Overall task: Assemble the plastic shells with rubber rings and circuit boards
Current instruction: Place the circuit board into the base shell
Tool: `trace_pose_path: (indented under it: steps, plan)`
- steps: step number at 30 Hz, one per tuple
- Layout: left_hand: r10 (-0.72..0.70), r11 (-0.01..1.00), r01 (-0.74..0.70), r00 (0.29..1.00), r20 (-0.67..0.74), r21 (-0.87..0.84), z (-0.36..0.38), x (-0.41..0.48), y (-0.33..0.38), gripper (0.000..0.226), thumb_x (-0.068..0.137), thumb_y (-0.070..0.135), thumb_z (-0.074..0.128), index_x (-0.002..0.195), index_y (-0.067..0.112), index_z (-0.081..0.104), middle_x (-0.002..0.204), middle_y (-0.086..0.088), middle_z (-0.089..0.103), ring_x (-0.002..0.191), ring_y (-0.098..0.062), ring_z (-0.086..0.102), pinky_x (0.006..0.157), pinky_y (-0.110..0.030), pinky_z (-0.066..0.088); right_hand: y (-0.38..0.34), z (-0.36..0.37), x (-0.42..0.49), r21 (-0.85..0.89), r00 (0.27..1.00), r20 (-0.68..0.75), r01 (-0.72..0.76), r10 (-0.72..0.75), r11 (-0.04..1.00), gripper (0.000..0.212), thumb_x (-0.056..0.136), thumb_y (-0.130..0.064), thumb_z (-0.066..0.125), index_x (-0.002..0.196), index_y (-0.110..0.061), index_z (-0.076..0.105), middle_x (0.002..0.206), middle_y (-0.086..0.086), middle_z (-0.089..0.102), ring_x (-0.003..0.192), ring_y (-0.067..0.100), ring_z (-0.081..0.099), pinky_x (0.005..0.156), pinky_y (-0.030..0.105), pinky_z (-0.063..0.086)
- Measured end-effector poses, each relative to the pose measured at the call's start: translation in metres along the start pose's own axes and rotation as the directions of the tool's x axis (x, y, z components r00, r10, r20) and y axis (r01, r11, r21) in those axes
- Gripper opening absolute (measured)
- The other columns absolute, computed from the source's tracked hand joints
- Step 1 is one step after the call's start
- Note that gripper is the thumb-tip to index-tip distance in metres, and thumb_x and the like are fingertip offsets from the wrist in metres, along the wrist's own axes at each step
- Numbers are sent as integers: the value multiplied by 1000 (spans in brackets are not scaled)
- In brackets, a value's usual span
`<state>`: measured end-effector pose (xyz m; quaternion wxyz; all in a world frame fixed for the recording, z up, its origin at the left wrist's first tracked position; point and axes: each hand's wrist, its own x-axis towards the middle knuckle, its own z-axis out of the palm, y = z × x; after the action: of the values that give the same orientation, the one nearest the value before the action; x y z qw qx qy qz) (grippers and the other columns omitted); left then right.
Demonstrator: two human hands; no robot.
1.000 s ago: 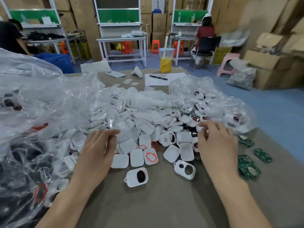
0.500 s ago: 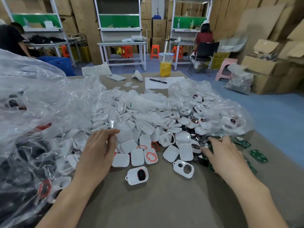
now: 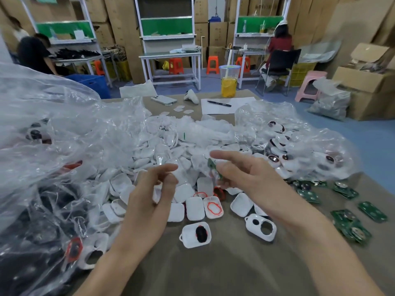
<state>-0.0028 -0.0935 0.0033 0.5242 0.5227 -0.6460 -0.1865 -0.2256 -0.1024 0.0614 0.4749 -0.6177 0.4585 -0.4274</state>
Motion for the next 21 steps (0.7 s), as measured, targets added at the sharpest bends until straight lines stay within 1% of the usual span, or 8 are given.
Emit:
trace_pose_path:
  steps: [1,3,5,7,10,12,17,21]
  plan:
    - [-15,1000,15,1000,20,-26,2,0,1,27,93,61,45,116,55,58,107,22,67,103,4,61,75,-15,45,3,12,7,156,994,107,-25,8,987,25,99,-24,60,123,-24,68,96,3,76,84,17,69,79,25,56]
    - [-27,997,33,997,75,-71,4,1,3,29,91,62,49,118,54,57,106,24,68,104,4,62,78,-16,45,13,29,15,313,975,220,-56,-15,948,27,102,-14,54,125,-17,67,99,14,72,87,21,68,80,29,55]
    - [-22,996,31,995,98,-88,3,3,4,29,91,59,52,118,52,58,105,24,69,101,3,64,78,-15,48,22,37,19,383,966,256,-65,-38,922,28,103,-11,51,122,-19,70,99,12,72,88,21,69,76,25,54]
    - [-20,996,26,997,73,-80,1,3,4,24,91,55,57,114,50,60,104,23,69,100,1,64,78,-7,45,27,39,18,429,960,276,-84,-43,899,28,102,-12,52,119,-21,73,101,9,74,92,24,72,77,23,55]
    - [-26,997,31,998,66,-77,0,4,8,18,93,40,65,109,49,64,101,24,70,97,1,64,78,-3,42,32,39,19,434,962,269,-81,-43,897,28,101,-11,53,122,-19,71,99,5,76,101,30,73,82,23,56]
    - [-53,992,60,997,64,-109,1,6,8,21,95,31,68,104,50,66,99,25,71,94,3,64,77,-2,42,32,39,22,401,972,232,-65,-33,914,26,101,-12,57,120,-23,72,104,10,76,99,29,73,81,23,57]
    - [-127,973,143,987,100,-179,5,7,11,25,92,26,68,102,49,68,100,24,72,92,1,65,76,-4,44,34,43,29,394,991,130,-34,-19,919,25,86,-29,70,110,-27,76,94,16,76,78,21,74,67,22,56]
    - [-159,967,180,979,129,-179,8,7,11,29,94,26,65,104,54,67,100,24,71,92,-2,66,75,-6,45,39,43,31,422,995,100,-26,-18,906,33,80,-42,74,106,-22,77,91,14,75,75,17,72,68,20,55]
